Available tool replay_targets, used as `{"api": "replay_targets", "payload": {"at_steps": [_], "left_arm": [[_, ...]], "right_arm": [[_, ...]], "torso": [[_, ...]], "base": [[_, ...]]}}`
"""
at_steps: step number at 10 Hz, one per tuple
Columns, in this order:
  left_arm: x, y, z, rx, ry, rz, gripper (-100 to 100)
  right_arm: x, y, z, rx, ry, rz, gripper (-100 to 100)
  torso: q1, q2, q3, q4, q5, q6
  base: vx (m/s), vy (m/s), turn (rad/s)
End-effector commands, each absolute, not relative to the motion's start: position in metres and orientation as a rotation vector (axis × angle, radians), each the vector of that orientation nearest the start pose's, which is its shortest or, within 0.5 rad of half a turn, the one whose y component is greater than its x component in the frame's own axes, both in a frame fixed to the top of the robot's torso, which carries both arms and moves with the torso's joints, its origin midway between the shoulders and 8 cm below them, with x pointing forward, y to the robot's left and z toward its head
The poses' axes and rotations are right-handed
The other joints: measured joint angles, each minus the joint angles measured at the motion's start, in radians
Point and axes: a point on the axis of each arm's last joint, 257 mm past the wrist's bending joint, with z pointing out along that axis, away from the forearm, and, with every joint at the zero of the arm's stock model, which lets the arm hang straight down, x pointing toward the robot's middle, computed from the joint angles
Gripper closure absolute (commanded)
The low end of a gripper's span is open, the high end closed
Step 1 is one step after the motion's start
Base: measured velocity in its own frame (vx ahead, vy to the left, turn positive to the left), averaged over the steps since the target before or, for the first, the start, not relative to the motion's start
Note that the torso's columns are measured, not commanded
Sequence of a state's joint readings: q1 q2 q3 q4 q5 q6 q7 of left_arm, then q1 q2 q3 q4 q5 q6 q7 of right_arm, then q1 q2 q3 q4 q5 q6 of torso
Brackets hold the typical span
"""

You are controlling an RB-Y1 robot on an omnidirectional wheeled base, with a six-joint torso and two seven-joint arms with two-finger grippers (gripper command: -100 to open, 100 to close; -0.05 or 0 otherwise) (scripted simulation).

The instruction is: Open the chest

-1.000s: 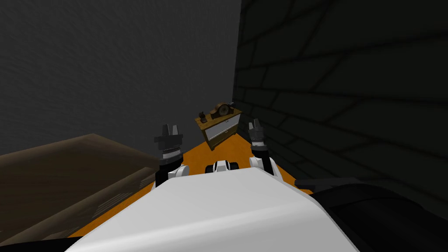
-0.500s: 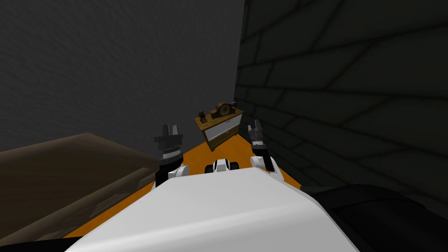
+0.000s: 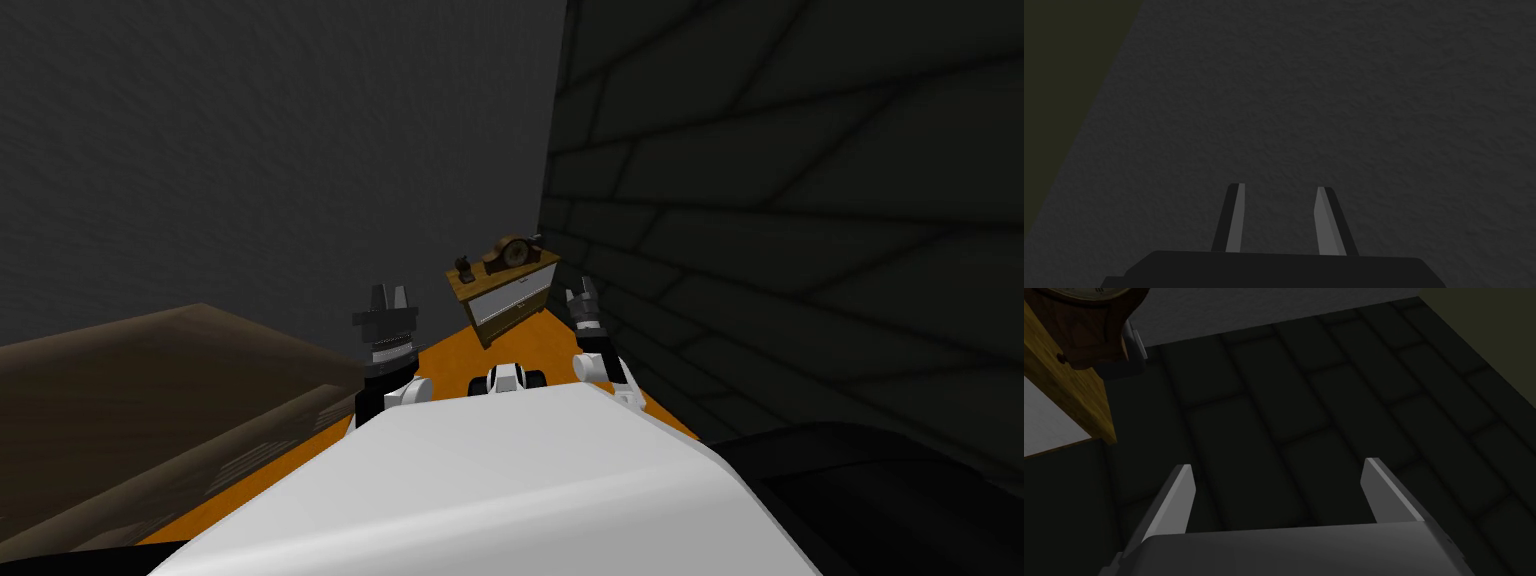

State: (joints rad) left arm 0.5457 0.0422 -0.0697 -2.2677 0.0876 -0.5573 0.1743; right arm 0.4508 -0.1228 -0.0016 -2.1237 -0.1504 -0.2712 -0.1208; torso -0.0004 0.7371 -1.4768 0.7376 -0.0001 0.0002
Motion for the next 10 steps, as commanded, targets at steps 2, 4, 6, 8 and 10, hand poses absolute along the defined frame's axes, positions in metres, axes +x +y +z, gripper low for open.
{"api": "replay_targets", "payload": {"at_steps": [2, 4, 6, 8, 10], "left_arm": [[0.335, 0.268, 0.014, -0.762, 0.539, -1.572, 0], [0.335, 0.268, 0.014, -0.762, 0.539, -1.572, 0], [0.335, 0.268, 0.014, -0.762, 0.539, -1.572, 0], [0.335, 0.268, 0.014, -0.762, 0.539, -1.572, 0], [0.335, 0.268, 0.014, -0.762, 0.539, -1.572, 0]], "right_arm": [[0.418, -0.316, -0.116, 1.159, 0.825, 1.417, -100], [0.418, -0.318, -0.117, 1.19, 0.796, 1.448, -100], [0.425, -0.328, -0.136, 1.276, 0.789, 1.458, -100], [0.432, -0.337, -0.156, 1.354, 0.794, 1.455, -100], [0.432, -0.338, -0.156, 1.381, 0.766, 1.484, -100]], "torso": [[0.0, 0.001, 0.001, 0.0, 0.0, 0.0], [0.001, 0.001, 0.001, 0.0, 0.0, 0.0], [0.0, 0.002, 0.001, 0.001, 0.0, 0.0], [0.001, 0.002, 0.001, 0.001, 0.0, 0.0], [0.0, 0.0, 0.0, 0.0, 0.0, 0.0]], "base": [[0.083, -0.038, 0.051], [0.064, -0.019, 0.028], [0.067, -0.028, 0.063], [0.053, -0.011, 0.042], [0.057, -0.019, 0.027]]}}
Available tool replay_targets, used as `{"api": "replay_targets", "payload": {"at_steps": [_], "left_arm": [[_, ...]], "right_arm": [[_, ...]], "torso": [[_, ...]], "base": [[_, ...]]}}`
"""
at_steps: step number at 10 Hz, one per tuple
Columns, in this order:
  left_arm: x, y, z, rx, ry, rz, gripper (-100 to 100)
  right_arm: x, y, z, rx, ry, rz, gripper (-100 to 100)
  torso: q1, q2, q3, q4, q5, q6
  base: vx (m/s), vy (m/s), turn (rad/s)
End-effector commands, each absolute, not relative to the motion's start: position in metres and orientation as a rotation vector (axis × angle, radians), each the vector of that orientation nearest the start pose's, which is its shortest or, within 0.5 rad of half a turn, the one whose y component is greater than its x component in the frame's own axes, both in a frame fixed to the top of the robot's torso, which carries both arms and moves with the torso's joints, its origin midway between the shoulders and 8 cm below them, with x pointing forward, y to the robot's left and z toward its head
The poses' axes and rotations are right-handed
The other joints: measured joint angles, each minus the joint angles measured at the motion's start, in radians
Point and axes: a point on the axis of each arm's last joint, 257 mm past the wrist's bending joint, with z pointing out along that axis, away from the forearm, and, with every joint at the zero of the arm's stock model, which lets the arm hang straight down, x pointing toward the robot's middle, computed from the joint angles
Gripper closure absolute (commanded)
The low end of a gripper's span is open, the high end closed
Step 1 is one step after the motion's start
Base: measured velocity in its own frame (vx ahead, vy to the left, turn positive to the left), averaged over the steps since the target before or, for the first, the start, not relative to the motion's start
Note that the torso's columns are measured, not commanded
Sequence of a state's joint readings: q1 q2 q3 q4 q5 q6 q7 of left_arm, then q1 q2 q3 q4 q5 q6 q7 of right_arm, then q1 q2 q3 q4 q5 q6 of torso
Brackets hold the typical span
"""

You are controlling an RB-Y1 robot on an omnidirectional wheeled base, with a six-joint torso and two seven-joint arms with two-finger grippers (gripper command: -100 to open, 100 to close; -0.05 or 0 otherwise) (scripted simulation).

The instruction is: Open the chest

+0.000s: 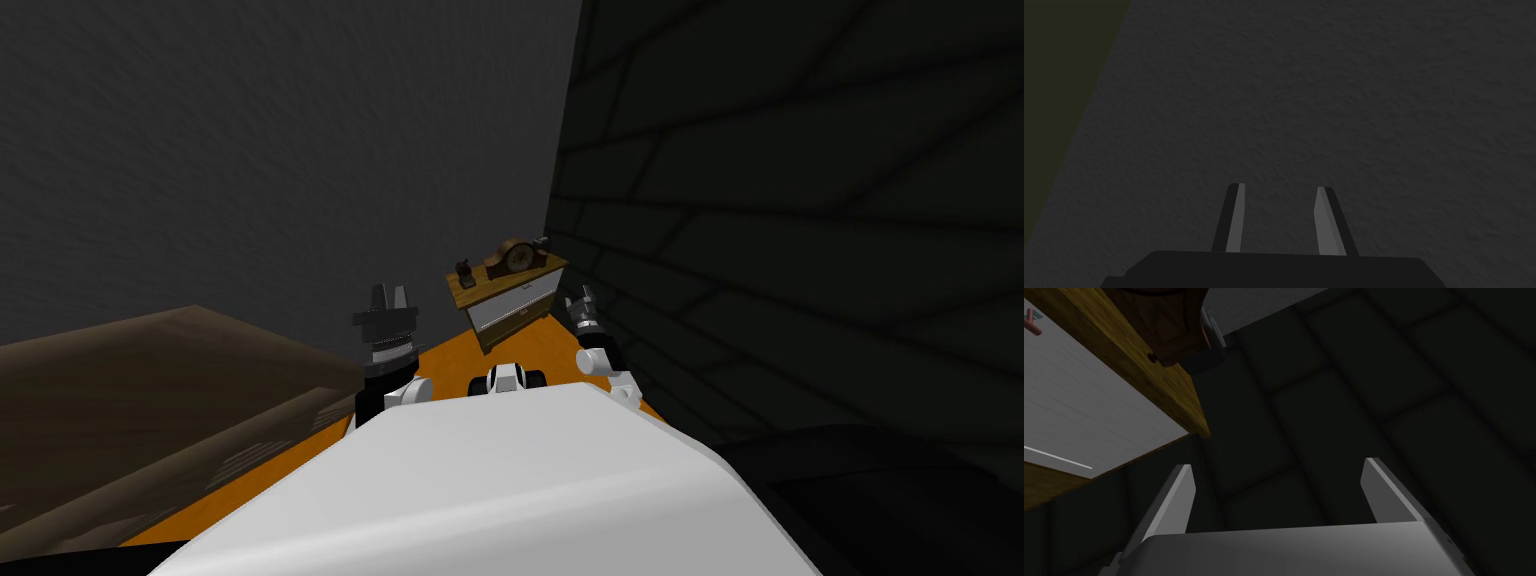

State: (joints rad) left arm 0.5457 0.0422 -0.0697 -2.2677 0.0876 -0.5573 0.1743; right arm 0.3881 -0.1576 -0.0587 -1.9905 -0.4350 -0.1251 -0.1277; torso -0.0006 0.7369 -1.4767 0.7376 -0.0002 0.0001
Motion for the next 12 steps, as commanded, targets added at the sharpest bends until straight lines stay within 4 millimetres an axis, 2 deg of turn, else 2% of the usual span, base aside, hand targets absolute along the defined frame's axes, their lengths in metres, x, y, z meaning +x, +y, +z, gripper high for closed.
{"api": "replay_targets", "payload": {"at_steps": [1, 3, 4, 6, 7, 9, 10, 12], "left_arm": [[0.335, 0.268, 0.014, -0.762, 0.539, -1.572, 0], [0.335, 0.268, 0.014, -0.762, 0.539, -1.572, 0], [0.335, 0.268, 0.014, -0.762, 0.539, -1.572, 0], [0.335, 0.268, 0.014, -0.762, 0.539, -1.572, 0], [0.335, 0.268, 0.014, -0.762, 0.539, -1.572, 0], [0.335, 0.268, 0.014, -0.762, 0.539, -1.572, 0], [0.335, 0.268, 0.014, -0.762, 0.539, -1.572, 0], [0.335, 0.268, 0.014, -0.762, 0.539, -1.572, 0]], "right_arm": [[0.438, -0.346, -0.177, 1.454, 0.778, 1.471, -100], [0.437, -0.347, -0.177, 1.484, 0.744, 1.505, -100], [0.443, -0.354, -0.199, 1.558, 0.757, 1.488, -100], [0.442, -0.354, -0.199, 1.591, 0.718, 1.526, -100], [0.447, -0.36, -0.221, 1.667, 0.731, 1.508, -100], [0.447, -0.36, -0.221, 1.701, 0.689, 1.548, -100], [0.449, -0.365, -0.242, 1.775, 0.698, 1.529, -100], [0.45, -0.364, -0.242, 1.812, 0.655, 1.572, -100]], "torso": [[0.001, 0.002, 0.001, 0.001, 0.0, 0.0], [0.0, 0.001, 0.0, 0.0, 0.0, 0.0], [0.001, 0.003, 0.002, 0.001, 0.0, 0.0], [0.0, 0.0, 0.0, 0.0, 0.0, 0.0], [0.001, 0.002, 0.001, 0.001, 0.0, 0.0], [0.0, 0.001, 0.0, 0.0, 0.0, 0.0], [0.001, 0.003, 0.002, 0.001, 0.0, 0.0], [0.0, 0.0, 0.0, 0.0, 0.0, 0.0]], "base": [[0.075, -0.029, 0.063], [0.056, -0.026, 0.038], [0.075, -0.018, 0.095], [0.061, -0.025, 0.025], [0.079, -0.025, 0.095], [0.058, -0.023, 0.025], [0.066, -0.03, 0.091], [0.065, -0.028, 0.027]]}}
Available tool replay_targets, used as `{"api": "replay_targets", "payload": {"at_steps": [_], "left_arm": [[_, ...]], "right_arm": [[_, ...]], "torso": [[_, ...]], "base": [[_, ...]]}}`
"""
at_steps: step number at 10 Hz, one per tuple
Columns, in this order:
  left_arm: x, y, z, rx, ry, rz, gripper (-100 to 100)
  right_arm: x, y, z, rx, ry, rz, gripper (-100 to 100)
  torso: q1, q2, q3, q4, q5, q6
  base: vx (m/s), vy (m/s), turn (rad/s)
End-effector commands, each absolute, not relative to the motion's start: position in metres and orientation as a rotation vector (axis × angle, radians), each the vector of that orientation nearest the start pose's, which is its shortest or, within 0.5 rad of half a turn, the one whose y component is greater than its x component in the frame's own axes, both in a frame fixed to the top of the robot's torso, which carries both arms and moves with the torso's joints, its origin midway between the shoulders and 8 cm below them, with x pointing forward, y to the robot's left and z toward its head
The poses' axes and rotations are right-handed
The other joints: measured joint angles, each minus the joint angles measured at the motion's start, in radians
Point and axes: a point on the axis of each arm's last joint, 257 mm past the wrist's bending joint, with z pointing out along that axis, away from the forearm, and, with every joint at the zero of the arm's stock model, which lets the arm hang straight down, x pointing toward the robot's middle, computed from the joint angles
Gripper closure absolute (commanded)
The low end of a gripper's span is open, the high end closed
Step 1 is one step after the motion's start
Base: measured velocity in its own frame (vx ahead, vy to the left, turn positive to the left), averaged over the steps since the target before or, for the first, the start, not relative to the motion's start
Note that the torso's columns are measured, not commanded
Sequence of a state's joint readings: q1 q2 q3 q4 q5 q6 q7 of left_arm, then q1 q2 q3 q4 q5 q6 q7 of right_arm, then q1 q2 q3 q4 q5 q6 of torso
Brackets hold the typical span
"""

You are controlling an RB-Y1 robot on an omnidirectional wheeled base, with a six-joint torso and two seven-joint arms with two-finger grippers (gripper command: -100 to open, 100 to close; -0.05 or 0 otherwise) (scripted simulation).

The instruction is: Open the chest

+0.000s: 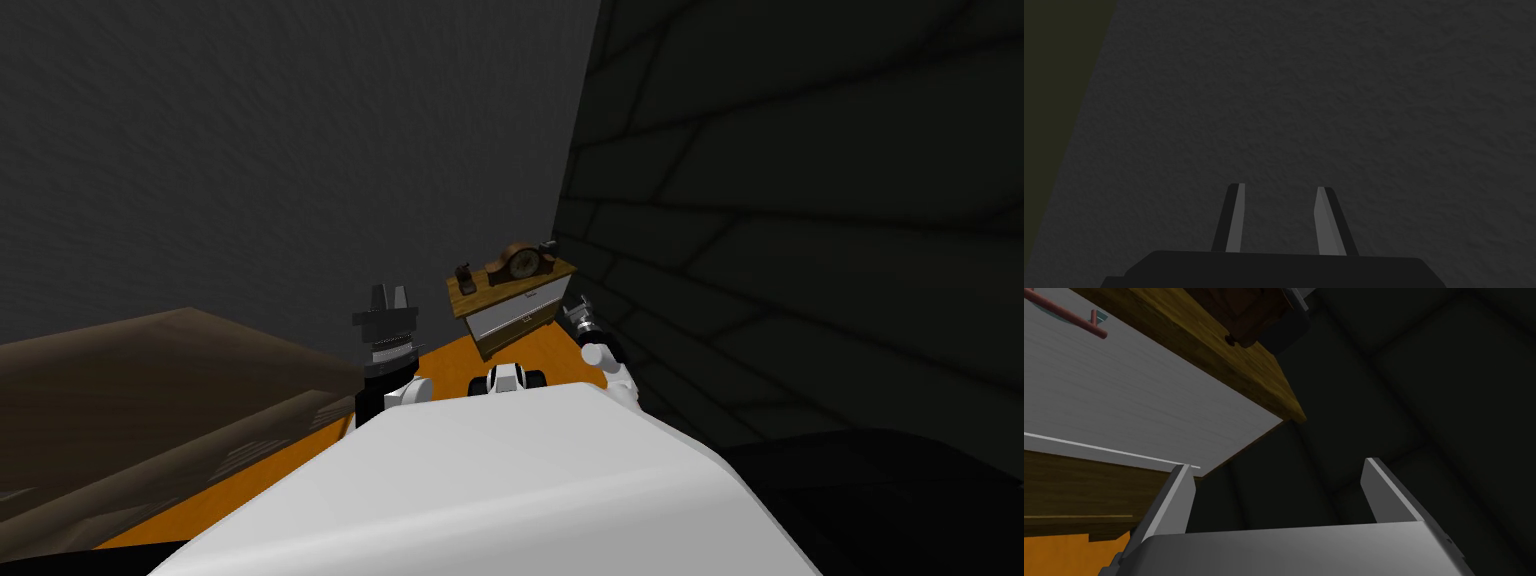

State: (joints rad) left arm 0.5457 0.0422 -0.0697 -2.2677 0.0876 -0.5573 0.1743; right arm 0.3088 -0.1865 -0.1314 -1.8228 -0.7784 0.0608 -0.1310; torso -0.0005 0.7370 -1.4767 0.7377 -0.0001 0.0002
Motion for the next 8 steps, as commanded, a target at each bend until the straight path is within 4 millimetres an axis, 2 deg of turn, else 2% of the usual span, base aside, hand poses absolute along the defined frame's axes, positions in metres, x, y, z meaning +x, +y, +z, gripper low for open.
{"api": "replay_targets", "payload": {"at_steps": [1, 3, 4, 7, 8], "left_arm": [[0.335, 0.268, 0.014, -0.762, 0.539, -1.572, 0], [0.335, 0.268, 0.014, -0.762, 0.539, -1.572, 0], [0.335, 0.268, 0.014, -0.762, 0.539, -1.572, 0], [0.335, 0.268, 0.014, -0.762, 0.539, -1.572, 0], [0.335, 0.268, 0.014, -0.762, 0.539, -1.572, 0]], "right_arm": [[0.451, -0.368, -0.265, 1.89, 0.664, 1.552, -100], [0.452, -0.366, -0.264, 1.923, 0.618, 1.596, -100], [0.452, -0.37, -0.284, 1.997, 0.617, 1.578, -100], [0.453, -0.367, -0.284, 2.034, 0.576, 1.622, -100], [0.452, -0.368, -0.305, 2.117, 0.573, 1.61, -100]], "torso": [[0.001, 0.002, 0.001, 0.0, 0.0, 0.0], [0.0, 0.0, 0.0, 0.0, 0.0, 0.0], [0.001, 0.002, 0.001, 0.001, 0.0, 0.0], [0.001, 0.002, 0.001, 0.0, 0.0, 0.0], [0.002, 0.004, 0.002, 0.001, 0.001, 0.0]], "base": [[0.07, -0.021, 0.061], [0.059, -0.024, 0.042], [0.063, -0.035, 0.1], [0.044, -0.022, 0.011], [0.051, -0.015, 0.1]]}}
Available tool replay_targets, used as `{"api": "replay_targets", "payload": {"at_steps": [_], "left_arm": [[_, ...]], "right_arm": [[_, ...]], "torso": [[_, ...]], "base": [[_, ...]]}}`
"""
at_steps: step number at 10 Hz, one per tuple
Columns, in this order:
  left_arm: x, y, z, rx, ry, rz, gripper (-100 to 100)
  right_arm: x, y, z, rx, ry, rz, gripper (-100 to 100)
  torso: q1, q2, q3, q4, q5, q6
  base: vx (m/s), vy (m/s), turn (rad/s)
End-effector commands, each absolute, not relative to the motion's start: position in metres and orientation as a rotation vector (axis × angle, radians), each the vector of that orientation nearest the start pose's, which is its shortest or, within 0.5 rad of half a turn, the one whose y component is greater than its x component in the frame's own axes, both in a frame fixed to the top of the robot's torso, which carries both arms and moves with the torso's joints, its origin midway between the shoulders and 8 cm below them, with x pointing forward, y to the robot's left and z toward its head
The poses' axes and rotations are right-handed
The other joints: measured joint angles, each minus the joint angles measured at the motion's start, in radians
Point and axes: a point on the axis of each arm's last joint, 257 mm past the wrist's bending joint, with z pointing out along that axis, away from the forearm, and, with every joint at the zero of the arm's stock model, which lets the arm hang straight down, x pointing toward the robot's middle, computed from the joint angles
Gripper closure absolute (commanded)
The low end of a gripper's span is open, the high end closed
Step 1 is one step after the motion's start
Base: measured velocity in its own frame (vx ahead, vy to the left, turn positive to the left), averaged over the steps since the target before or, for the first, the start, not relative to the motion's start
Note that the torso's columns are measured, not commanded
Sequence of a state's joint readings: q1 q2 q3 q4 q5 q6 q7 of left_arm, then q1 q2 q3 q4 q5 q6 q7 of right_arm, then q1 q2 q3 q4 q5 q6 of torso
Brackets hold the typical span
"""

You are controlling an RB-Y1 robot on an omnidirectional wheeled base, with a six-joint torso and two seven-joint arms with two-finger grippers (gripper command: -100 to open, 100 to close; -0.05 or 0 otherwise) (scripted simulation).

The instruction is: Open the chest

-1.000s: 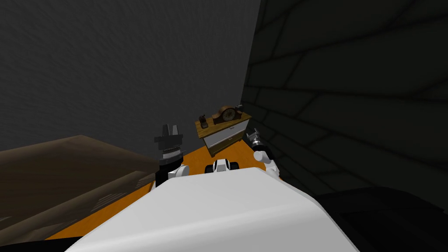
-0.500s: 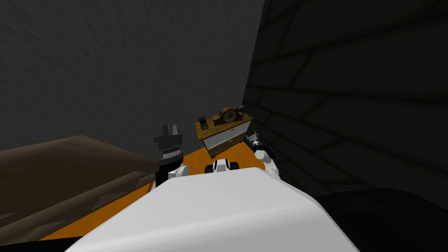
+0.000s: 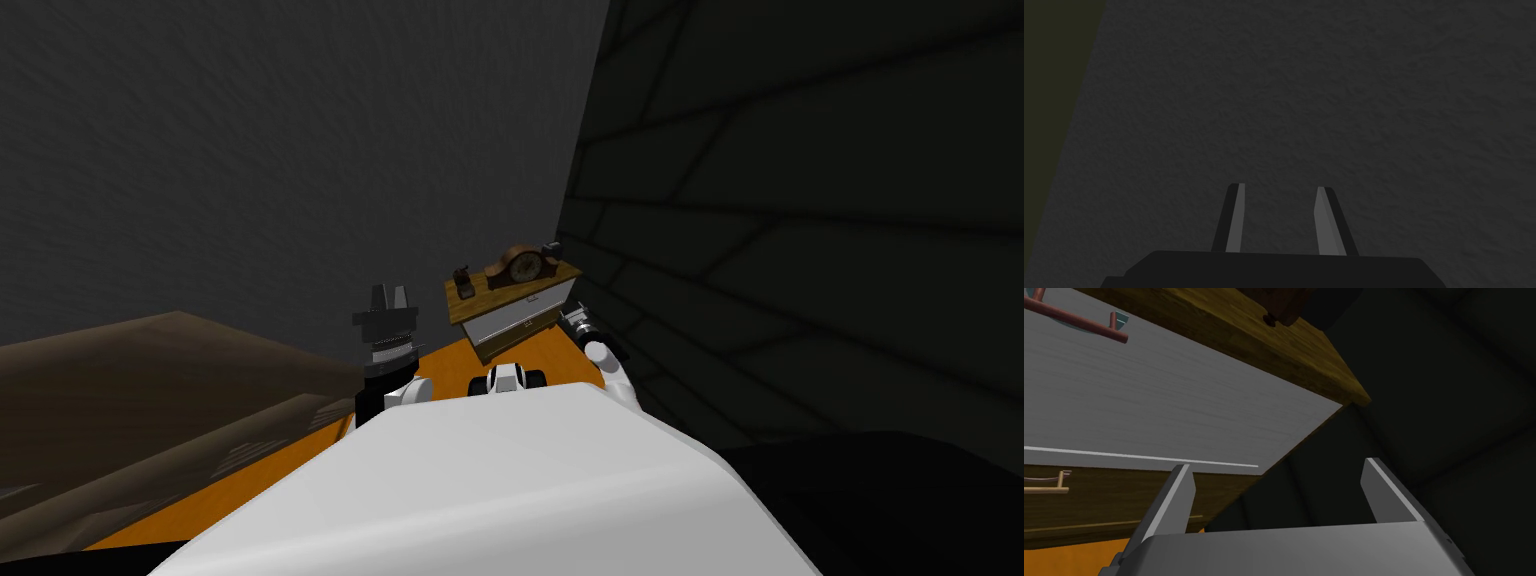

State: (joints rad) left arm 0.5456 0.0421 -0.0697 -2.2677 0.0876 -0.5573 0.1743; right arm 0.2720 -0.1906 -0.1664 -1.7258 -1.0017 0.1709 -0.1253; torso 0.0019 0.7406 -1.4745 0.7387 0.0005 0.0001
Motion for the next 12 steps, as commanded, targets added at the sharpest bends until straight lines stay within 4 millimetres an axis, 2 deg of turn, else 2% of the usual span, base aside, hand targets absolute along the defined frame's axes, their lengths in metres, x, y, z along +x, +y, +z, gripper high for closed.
{"api": "replay_targets", "payload": {"at_steps": [1, 2, 3, 5, 6, 8, 9, 11, 12], "left_arm": [[0.336, 0.268, 0.014, -0.762, 0.539, -1.572, 0], [0.335, 0.268, 0.014, -0.762, 0.539, -1.572, 0], [0.335, 0.268, 0.014, -0.762, 0.539, -1.572, 0], [0.335, 0.268, 0.014, -0.762, 0.539, -1.572, 0], [0.335, 0.268, 0.014, -0.762, 0.539, -1.572, 0], [0.335, 0.268, 0.014, -0.762, 0.539, -1.572, 0], [0.335, 0.268, 0.014, -0.762, 0.539, -1.572, 0], [0.335, 0.268, 0.014, -0.762, 0.539, -1.572, 0], [0.335, 0.268, 0.014, -0.762, 0.539, -1.572, 0]], "right_arm": [[0.452, -0.366, -0.304, -2.75, -0.696, -2.11, -100], [0.453, -0.366, -0.304, -2.742, -0.677, -2.111, -100], [0.451, -0.366, -0.321, -2.745, -0.651, -2.03, -100], [0.452, -0.363, -0.321, -2.712, -0.576, -2.026, -100], [0.449, -0.362, -0.339, -2.71, -0.537, -1.951, -100], [0.45, -0.358, -0.337, -2.672, -0.479, -1.947, -100], [0.447, -0.356, -0.353, -2.663, -0.455, -1.877, -100], [0.447, -0.352, -0.351, -2.624, -0.387, -1.874, -100], [0.444, -0.349, -0.366, -2.61, -0.356, -1.809, -100]], "torso": [[-0.002, -0.003, -0.001, -0.001, 0.0, 0.0], [-0.003, -0.004, -0.003, -0.001, -0.001, 0.0], [-0.002, -0.003, -0.002, -0.001, -0.001, 0.0], [-0.002, -0.003, -0.002, -0.001, -0.001, 0.0], [-0.002, -0.001, -0.001, 0.0, -0.001, 0.0], [-0.002, -0.003, -0.002, -0.001, -0.001, 0.0], [-0.001, -0.001, -0.001, 0.0, 0.0, 0.0], [-0.002, -0.003, -0.002, -0.001, -0.001, 0.0], [-0.001, -0.002, -0.001, -0.001, 0.0, 0.0]], "base": [[0.068, -0.031, 0.059], [0.038, -0.018, -0.006], [0.067, -0.013, 0.086], [0.053, -0.027, 0.022], [0.069, -0.03, 0.08], [0.051, -0.028, 0.027], [0.043, -0.024, 0.07], [0.047, -0.024, 0.025], [0.048, -0.027, 0.075]]}}
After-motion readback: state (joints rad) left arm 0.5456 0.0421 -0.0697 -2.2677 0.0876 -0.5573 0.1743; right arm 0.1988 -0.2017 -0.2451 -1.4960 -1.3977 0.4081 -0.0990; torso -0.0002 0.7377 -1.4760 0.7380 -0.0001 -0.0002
